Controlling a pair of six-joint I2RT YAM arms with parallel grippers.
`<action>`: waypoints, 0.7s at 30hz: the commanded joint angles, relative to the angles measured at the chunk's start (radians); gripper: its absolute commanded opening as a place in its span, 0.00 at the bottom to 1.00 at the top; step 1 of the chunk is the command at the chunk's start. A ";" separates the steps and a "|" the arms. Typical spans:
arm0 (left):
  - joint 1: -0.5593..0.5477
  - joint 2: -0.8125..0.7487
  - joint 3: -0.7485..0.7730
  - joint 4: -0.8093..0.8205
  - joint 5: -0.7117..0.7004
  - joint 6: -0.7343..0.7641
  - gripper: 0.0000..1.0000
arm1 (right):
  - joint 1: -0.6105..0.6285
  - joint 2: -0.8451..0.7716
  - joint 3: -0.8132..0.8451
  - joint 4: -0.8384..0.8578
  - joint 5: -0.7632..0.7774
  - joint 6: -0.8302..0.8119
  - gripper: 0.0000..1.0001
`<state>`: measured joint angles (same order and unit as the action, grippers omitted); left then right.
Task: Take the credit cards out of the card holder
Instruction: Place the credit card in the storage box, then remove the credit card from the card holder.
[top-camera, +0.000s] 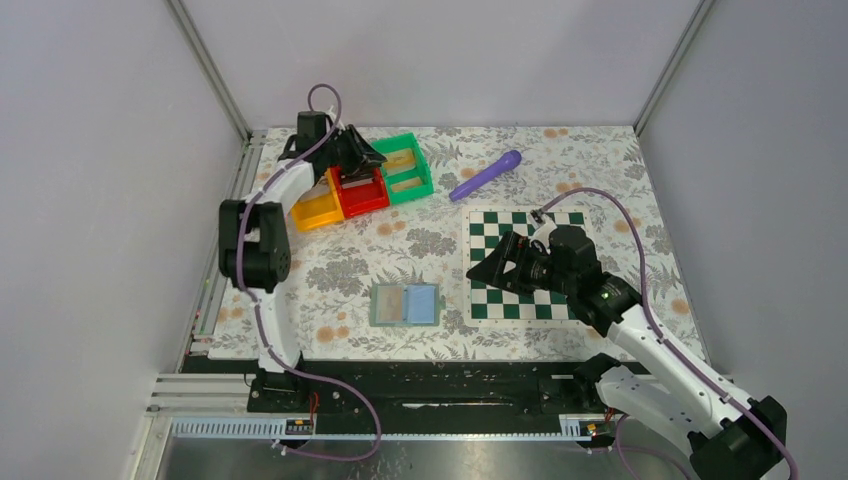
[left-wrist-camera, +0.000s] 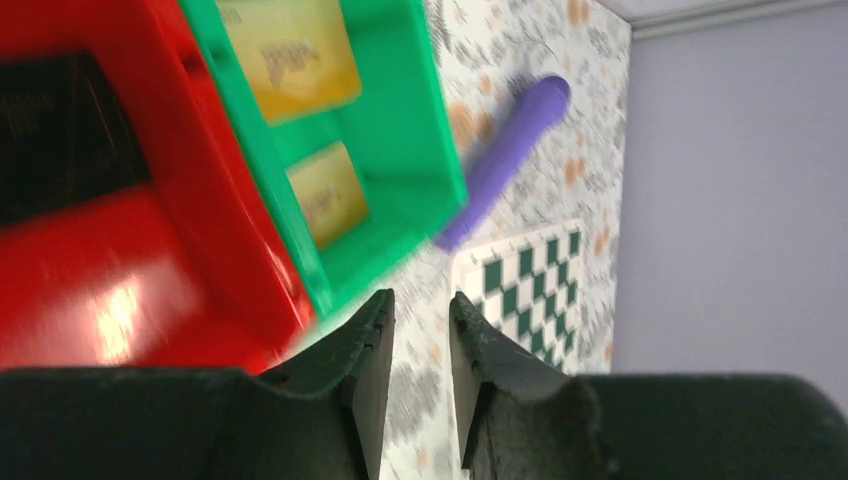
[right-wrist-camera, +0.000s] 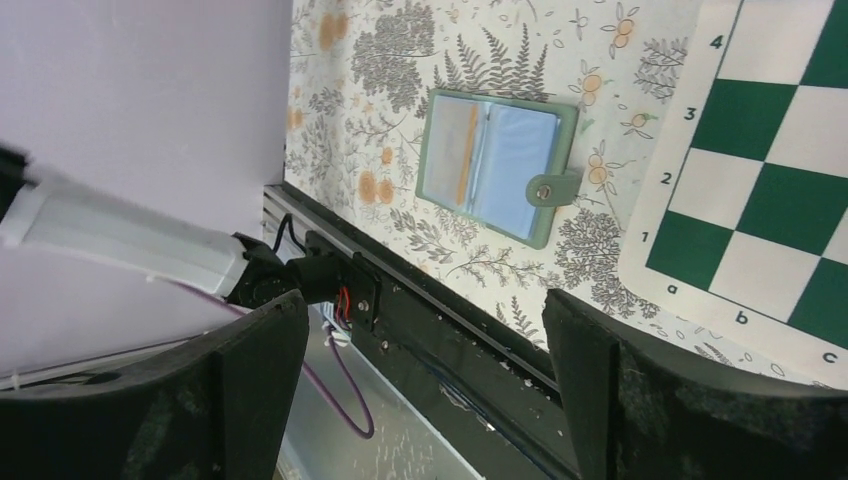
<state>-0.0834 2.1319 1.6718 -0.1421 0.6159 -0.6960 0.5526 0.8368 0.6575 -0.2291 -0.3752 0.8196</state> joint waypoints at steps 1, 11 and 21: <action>0.001 -0.343 -0.196 0.033 0.008 -0.043 0.28 | 0.003 0.021 0.040 0.002 0.037 0.001 0.92; -0.107 -0.881 -0.857 -0.073 -0.126 -0.066 0.30 | 0.145 0.193 0.099 0.143 0.149 0.029 0.72; -0.106 -1.069 -1.241 0.007 -0.217 -0.111 0.31 | 0.320 0.583 0.212 0.399 0.237 0.059 0.48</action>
<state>-0.1932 1.1149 0.5030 -0.2413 0.4313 -0.7769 0.8417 1.2987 0.8124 0.0246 -0.1867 0.8616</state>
